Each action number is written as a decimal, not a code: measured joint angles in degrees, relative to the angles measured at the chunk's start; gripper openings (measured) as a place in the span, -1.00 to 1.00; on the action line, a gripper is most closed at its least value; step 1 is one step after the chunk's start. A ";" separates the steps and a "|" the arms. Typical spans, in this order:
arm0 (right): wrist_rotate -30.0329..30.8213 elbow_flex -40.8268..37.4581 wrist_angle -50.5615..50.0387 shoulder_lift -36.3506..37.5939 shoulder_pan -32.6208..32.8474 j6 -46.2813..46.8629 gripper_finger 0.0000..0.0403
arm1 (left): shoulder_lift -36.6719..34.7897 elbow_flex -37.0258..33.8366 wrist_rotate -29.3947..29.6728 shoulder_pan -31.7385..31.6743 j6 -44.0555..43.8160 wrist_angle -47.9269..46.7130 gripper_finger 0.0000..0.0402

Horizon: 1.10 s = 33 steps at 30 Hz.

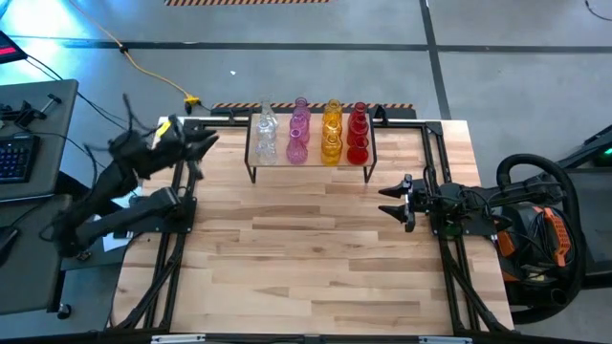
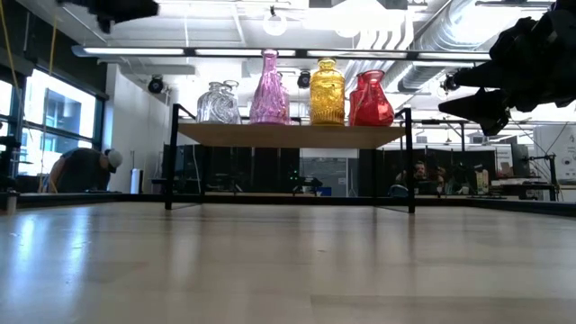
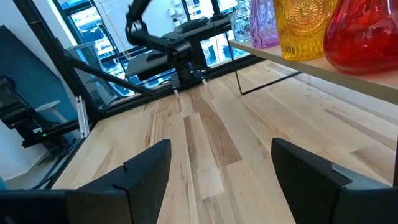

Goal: Sort vases onto shelf
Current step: Return to Home Position

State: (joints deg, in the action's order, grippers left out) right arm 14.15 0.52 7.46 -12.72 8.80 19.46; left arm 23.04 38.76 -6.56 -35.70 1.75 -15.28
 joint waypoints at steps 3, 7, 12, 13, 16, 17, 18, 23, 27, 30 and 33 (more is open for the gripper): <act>0.00 0.01 0.00 0.01 -0.01 0.00 0.30 | -8.17 -6.24 -0.78 0.65 -0.01 1.44 -0.65; 0.00 0.00 0.00 -0.01 -0.02 0.00 0.30 | -17.09 -12.83 -2.04 1.15 0.16 1.83 -0.65; 0.17 0.00 -0.01 -0.01 0.00 0.00 0.30 | -22.75 -20.12 -4.80 1.32 -1.95 2.37 -0.65; 0.17 -0.01 -0.02 0.01 -0.02 0.00 0.30 | -22.68 -21.10 -5.57 1.34 -3.21 1.53 -0.65; 0.46 0.00 -0.06 -0.01 -0.02 0.00 0.30 | -22.01 -23.48 -7.58 1.40 -6.13 3.82 -0.65; 0.53 -0.01 -0.01 -0.01 0.00 0.00 0.30 | -22.28 -24.68 -8.40 1.40 -6.90 4.02 -0.64; 0.63 0.01 -0.01 0.01 -0.02 0.00 0.30 | -22.24 -25.59 -8.59 1.40 -6.77 5.24 -0.63; 0.53 0.00 -0.03 -0.01 0.00 0.00 0.30 | -22.81 -28.87 -7.99 1.38 -6.45 9.87 -0.48; 0.52 -0.01 -0.02 0.01 -0.02 0.00 0.30 | -22.83 -31.18 -7.42 1.37 -6.68 10.99 -0.38; 0.52 -0.01 -0.02 0.01 -0.02 0.00 0.30 | -22.78 -33.68 -7.24 1.37 -8.67 10.68 -0.34; 0.42 0.02 0.00 0.01 -0.02 0.00 0.30 | -22.81 -35.77 -7.50 1.37 -12.61 11.14 -0.32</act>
State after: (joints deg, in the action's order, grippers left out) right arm 14.57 0.53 7.46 -12.71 8.78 19.46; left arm 0.23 2.99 -14.06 -34.33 -10.86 -4.14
